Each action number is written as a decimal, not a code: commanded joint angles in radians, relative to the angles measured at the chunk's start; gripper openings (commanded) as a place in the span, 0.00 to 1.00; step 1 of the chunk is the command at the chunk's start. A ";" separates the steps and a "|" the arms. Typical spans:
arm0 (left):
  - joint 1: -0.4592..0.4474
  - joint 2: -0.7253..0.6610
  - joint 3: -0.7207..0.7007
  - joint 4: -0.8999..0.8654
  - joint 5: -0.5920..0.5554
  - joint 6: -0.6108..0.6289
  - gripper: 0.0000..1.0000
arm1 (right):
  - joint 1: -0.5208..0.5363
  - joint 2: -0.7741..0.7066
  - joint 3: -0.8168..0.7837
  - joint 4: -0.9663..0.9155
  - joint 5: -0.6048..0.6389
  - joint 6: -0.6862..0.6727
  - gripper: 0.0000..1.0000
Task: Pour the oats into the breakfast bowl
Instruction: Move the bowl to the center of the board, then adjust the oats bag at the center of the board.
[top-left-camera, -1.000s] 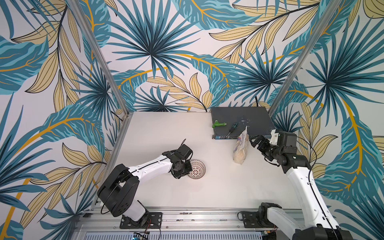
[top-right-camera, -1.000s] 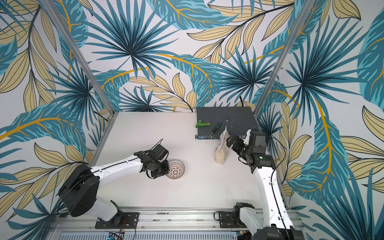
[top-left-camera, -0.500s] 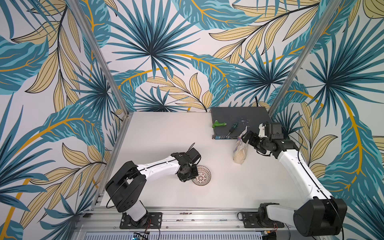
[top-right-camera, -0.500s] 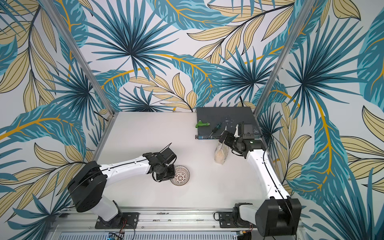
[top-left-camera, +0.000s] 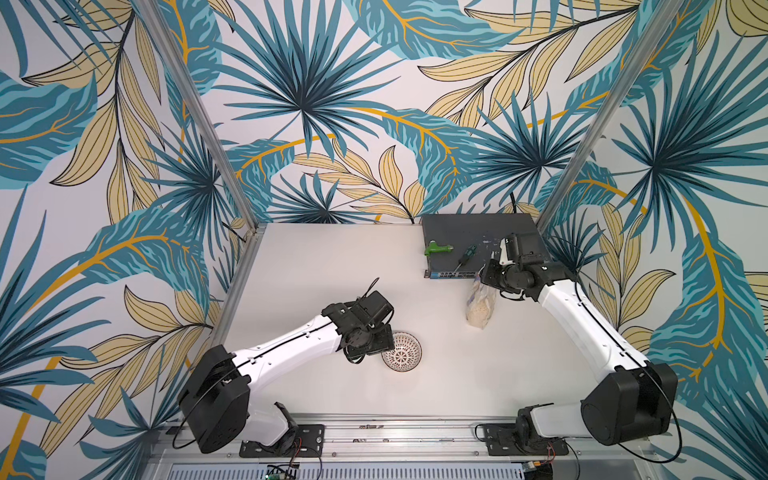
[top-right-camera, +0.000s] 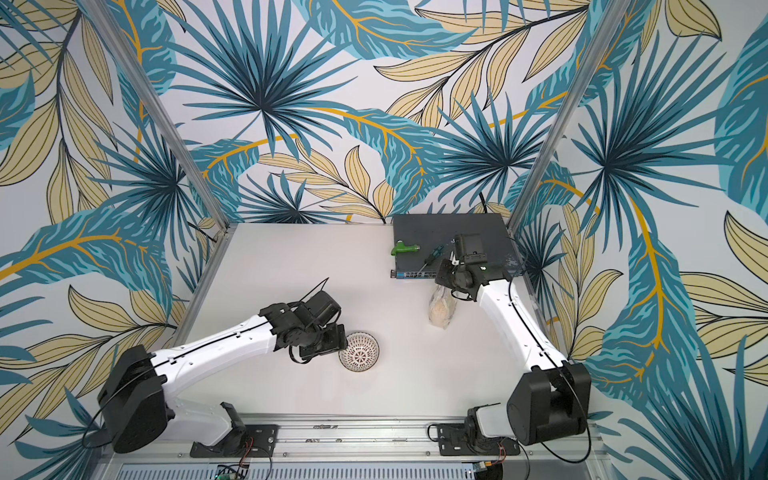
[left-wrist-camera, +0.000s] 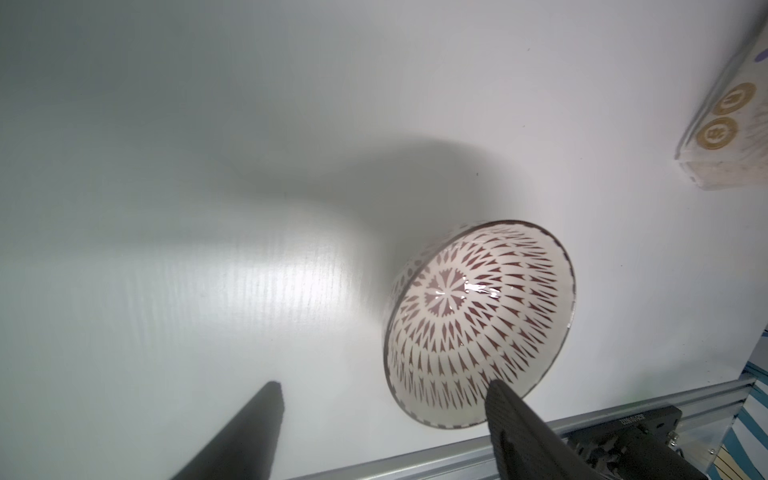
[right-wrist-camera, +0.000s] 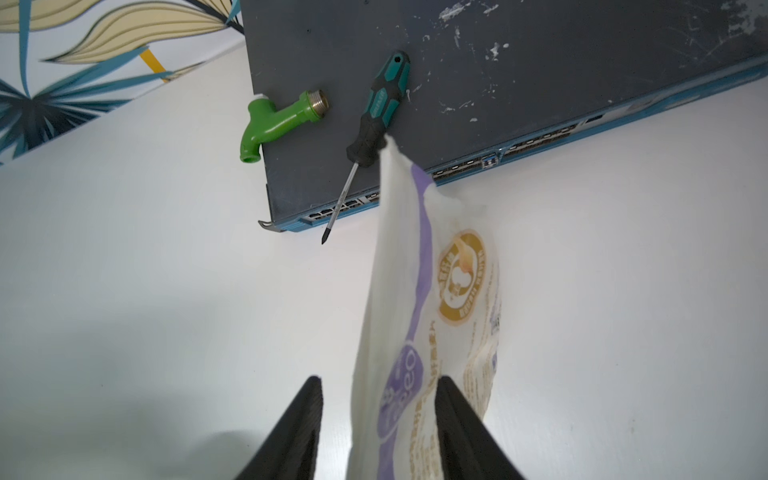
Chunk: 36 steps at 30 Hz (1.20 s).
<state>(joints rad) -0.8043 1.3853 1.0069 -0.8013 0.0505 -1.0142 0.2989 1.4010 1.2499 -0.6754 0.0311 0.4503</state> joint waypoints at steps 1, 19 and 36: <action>-0.003 -0.062 0.039 -0.038 -0.073 0.002 0.83 | 0.021 0.003 0.014 -0.049 0.043 -0.019 0.35; -0.003 -0.066 0.136 0.042 -0.115 -0.032 0.85 | 0.145 -0.108 0.099 -0.103 -0.156 -0.125 0.00; -0.003 -0.020 0.153 0.164 -0.063 -0.070 0.83 | 0.208 -0.265 -0.135 -0.016 -0.209 -0.056 0.39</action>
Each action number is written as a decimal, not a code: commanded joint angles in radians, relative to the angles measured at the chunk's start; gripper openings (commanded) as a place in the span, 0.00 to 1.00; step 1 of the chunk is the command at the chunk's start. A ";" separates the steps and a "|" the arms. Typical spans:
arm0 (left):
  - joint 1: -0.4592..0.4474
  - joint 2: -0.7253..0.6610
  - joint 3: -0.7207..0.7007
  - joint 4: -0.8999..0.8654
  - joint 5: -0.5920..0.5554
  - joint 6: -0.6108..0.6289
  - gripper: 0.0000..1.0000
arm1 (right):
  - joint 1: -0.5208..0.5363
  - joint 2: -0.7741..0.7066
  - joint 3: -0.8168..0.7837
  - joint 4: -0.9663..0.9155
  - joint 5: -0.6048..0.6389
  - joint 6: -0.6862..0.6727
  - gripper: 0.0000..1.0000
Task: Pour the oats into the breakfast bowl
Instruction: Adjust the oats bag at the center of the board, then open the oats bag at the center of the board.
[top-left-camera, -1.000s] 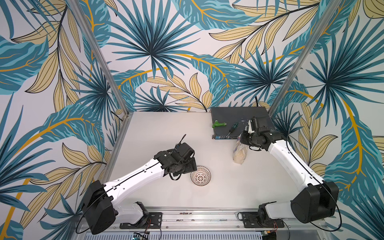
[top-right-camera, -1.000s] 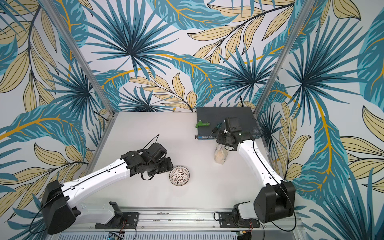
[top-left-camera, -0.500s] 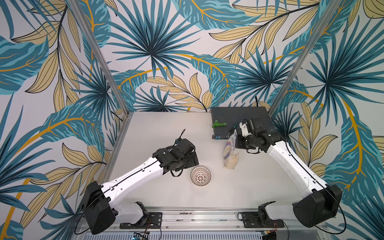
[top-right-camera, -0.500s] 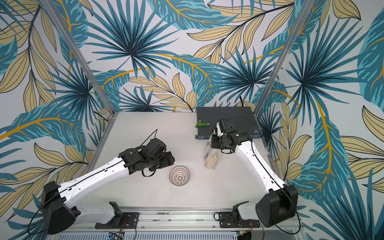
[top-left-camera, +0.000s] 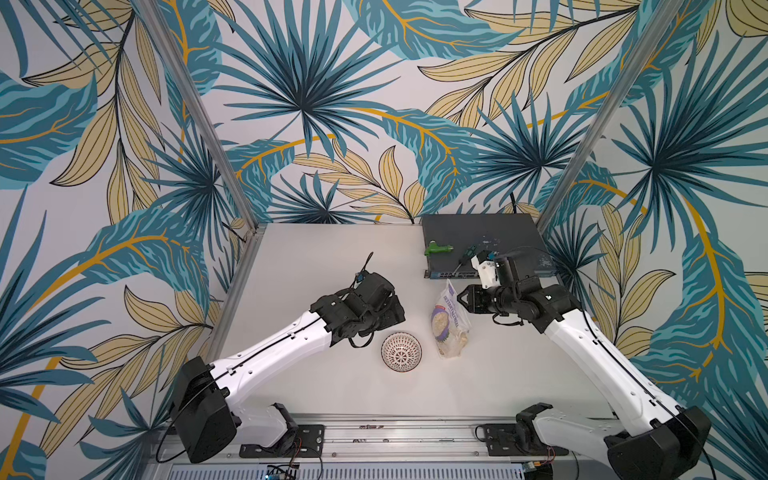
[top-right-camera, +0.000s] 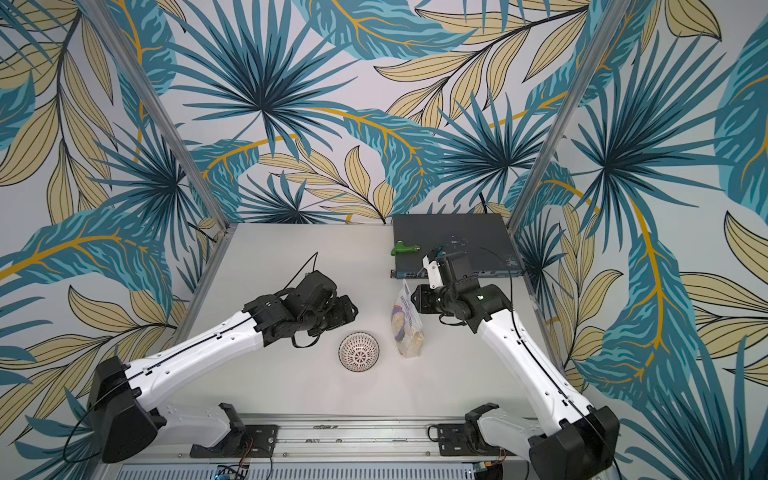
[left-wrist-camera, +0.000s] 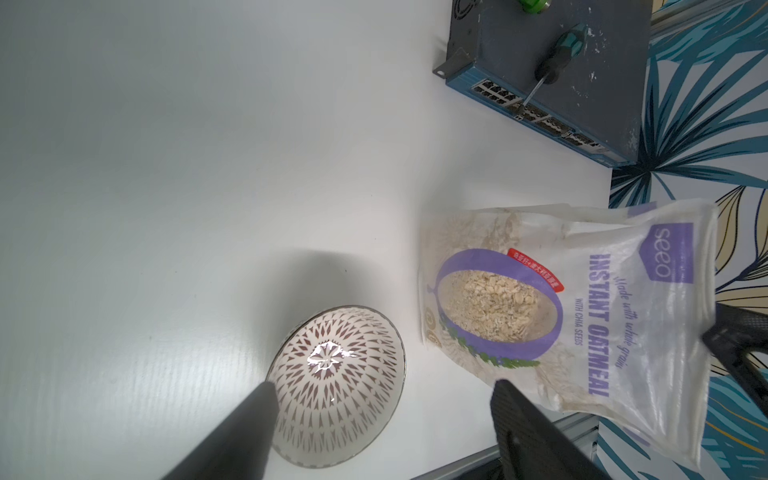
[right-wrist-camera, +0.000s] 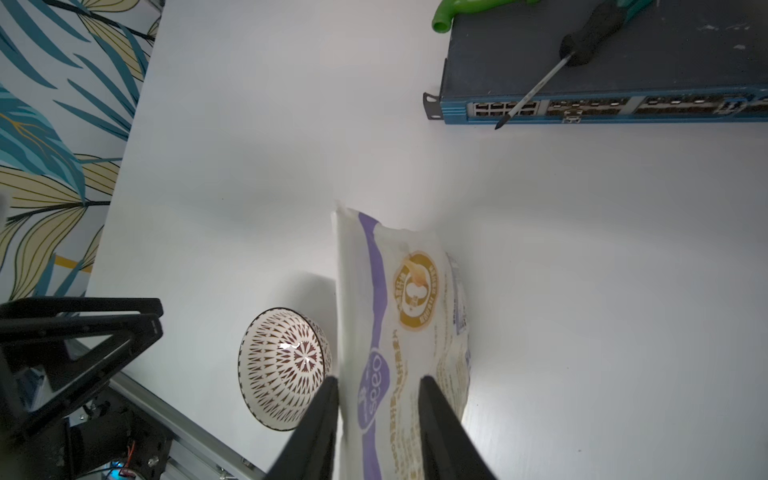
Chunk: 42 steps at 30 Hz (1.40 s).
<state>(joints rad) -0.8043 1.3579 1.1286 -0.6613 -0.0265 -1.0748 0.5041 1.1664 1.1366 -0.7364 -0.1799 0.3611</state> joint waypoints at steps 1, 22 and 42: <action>-0.004 0.005 0.035 0.023 0.014 -0.010 0.83 | 0.001 -0.044 -0.020 0.035 0.009 0.049 0.39; -0.071 0.028 0.061 0.165 0.063 -0.113 0.69 | -0.007 -0.194 -0.225 0.233 -0.125 0.323 0.20; -0.090 0.069 0.089 0.209 0.076 -0.120 0.68 | -0.006 -0.092 -0.186 0.285 -0.054 0.286 0.17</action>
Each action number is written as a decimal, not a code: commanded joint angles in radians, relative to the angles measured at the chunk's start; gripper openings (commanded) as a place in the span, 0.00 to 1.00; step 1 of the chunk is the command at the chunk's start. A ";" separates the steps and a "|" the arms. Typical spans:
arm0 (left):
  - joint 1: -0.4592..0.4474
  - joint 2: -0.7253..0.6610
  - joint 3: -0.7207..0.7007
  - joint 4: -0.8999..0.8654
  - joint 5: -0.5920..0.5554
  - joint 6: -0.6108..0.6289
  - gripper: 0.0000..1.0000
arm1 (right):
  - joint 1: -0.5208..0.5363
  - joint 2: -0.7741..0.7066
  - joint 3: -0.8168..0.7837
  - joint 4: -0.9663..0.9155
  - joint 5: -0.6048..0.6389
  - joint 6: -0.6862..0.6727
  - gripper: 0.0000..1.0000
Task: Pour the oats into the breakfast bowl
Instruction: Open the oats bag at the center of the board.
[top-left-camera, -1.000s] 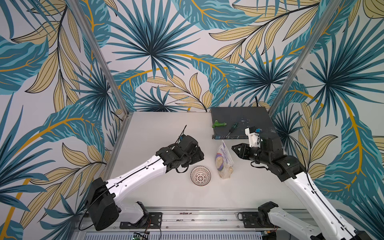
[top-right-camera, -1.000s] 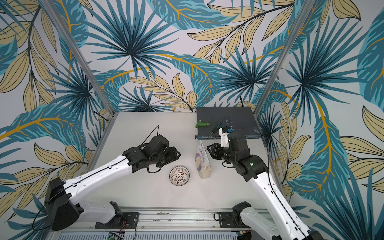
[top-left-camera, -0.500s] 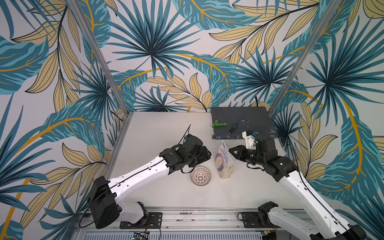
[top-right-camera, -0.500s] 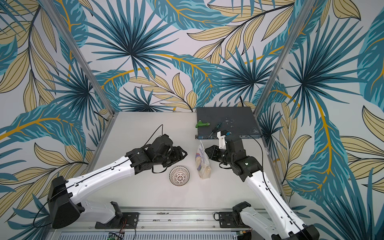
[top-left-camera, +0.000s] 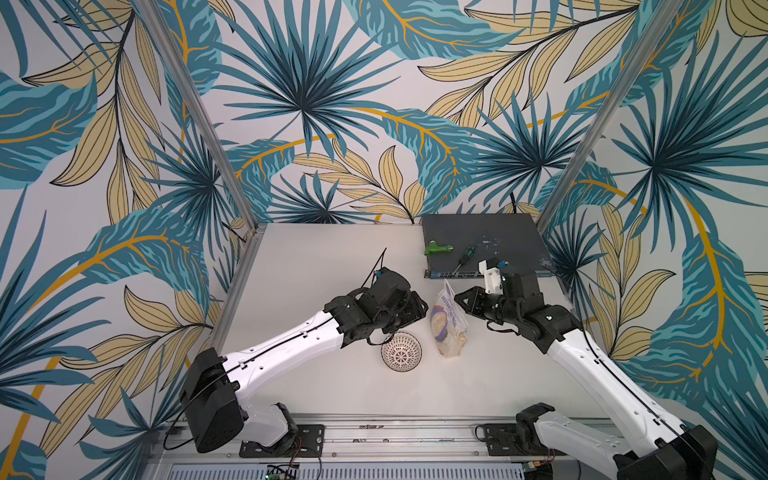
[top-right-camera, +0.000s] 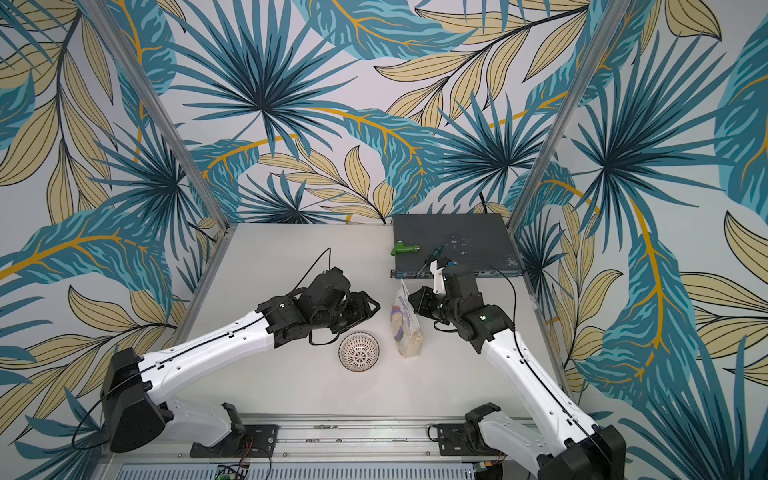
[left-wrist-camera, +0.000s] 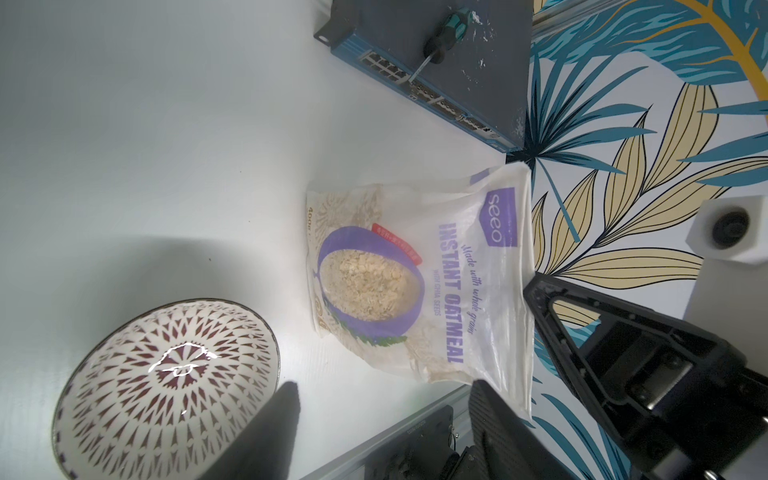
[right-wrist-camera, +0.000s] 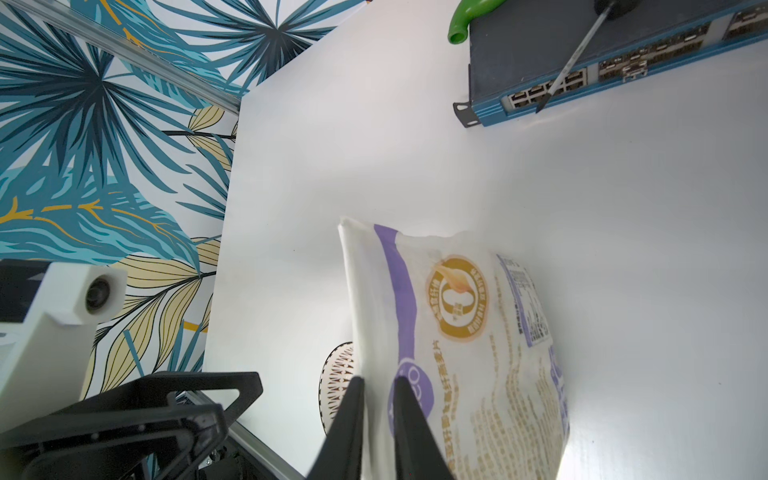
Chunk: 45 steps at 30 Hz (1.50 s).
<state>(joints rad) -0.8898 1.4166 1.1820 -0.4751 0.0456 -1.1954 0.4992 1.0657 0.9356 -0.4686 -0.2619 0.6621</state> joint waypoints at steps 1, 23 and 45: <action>-0.007 0.012 0.037 0.023 0.005 0.001 0.68 | -0.002 0.011 0.017 0.017 0.029 -0.015 0.17; -0.053 0.192 0.241 0.081 0.025 -0.044 0.60 | -0.002 -0.020 -0.059 0.082 -0.031 0.010 0.00; -0.058 0.315 0.331 0.050 -0.038 -0.090 0.22 | -0.002 -0.024 -0.078 0.101 -0.044 -0.002 0.00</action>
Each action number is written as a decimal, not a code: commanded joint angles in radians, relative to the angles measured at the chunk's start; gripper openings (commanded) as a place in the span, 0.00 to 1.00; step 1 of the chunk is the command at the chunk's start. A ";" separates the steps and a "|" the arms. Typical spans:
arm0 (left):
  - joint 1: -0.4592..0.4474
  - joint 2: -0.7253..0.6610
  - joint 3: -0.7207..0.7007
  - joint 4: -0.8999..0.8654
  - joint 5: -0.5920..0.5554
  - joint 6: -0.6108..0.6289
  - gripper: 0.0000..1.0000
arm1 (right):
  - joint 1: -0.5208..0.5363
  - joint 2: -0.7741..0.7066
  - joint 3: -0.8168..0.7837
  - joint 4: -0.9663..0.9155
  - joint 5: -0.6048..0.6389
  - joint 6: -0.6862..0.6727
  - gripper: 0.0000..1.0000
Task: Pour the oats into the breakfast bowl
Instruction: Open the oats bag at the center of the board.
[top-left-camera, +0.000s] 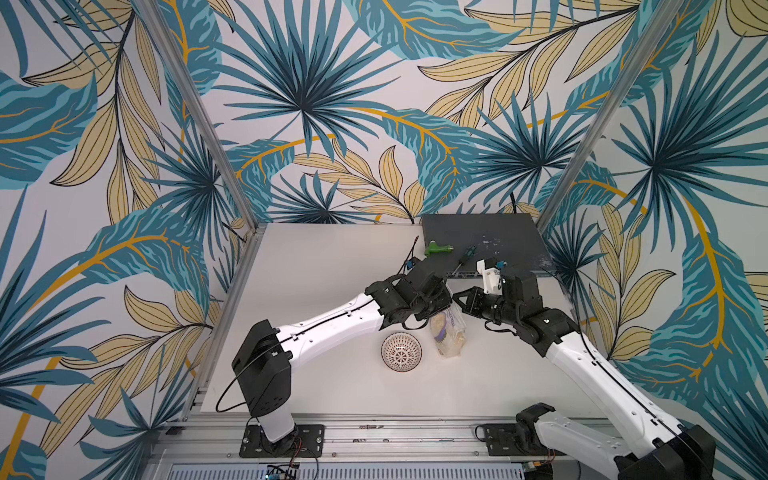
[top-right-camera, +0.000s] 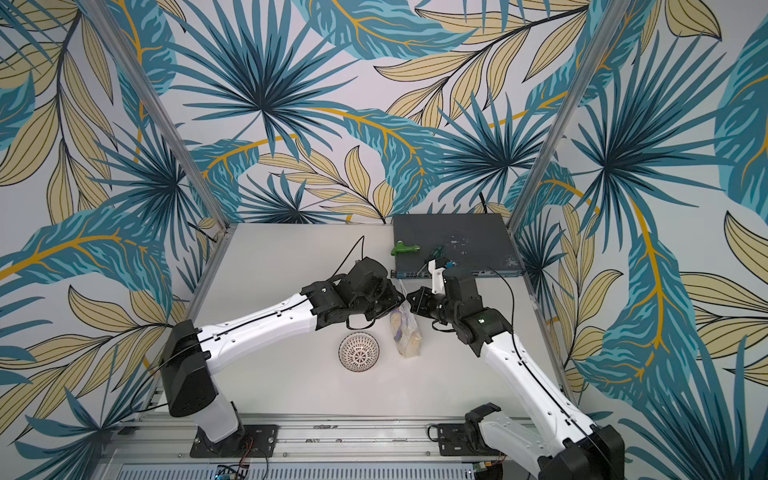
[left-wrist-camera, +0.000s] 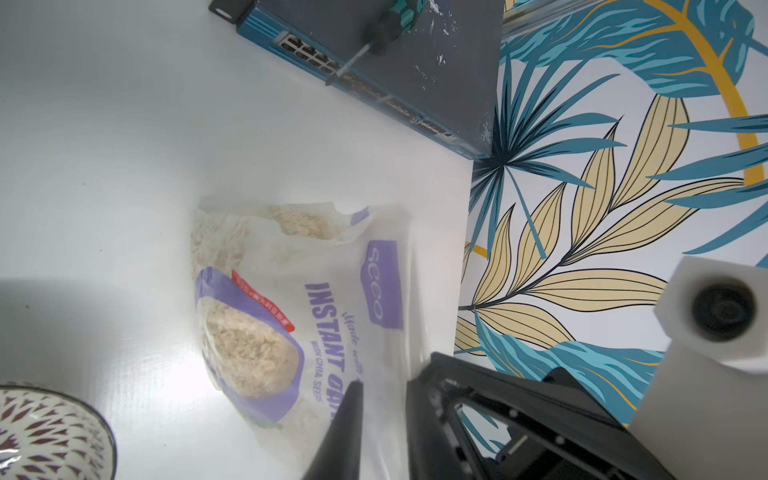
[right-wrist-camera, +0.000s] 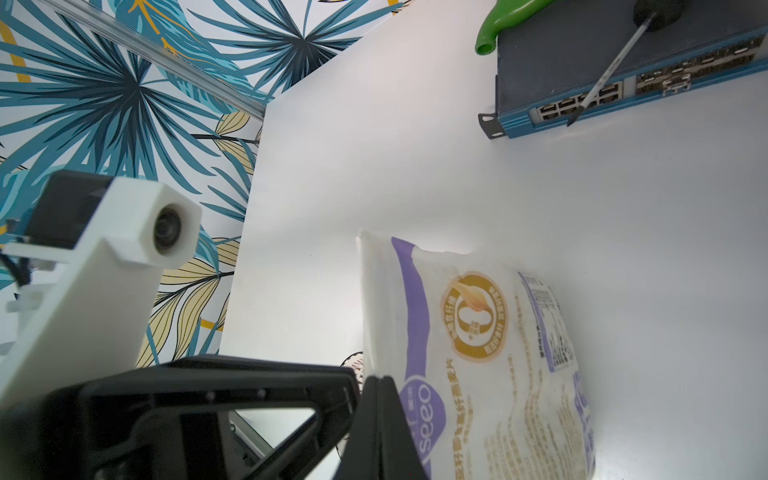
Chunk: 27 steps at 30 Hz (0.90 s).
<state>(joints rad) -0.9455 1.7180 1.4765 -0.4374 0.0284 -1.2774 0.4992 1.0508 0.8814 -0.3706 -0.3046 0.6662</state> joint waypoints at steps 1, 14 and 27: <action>-0.003 0.015 0.037 0.015 -0.022 -0.010 0.22 | -0.002 -0.009 -0.024 0.002 -0.001 -0.007 0.00; -0.003 -0.017 0.034 0.020 -0.091 -0.009 0.26 | -0.002 -0.006 -0.023 -0.004 0.002 -0.018 0.00; -0.003 -0.019 0.019 0.093 -0.099 -0.020 0.30 | -0.001 -0.009 -0.022 -0.013 0.006 -0.019 0.00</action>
<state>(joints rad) -0.9455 1.7329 1.4910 -0.3809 -0.0566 -1.3018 0.4984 1.0492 0.8803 -0.3710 -0.3077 0.6621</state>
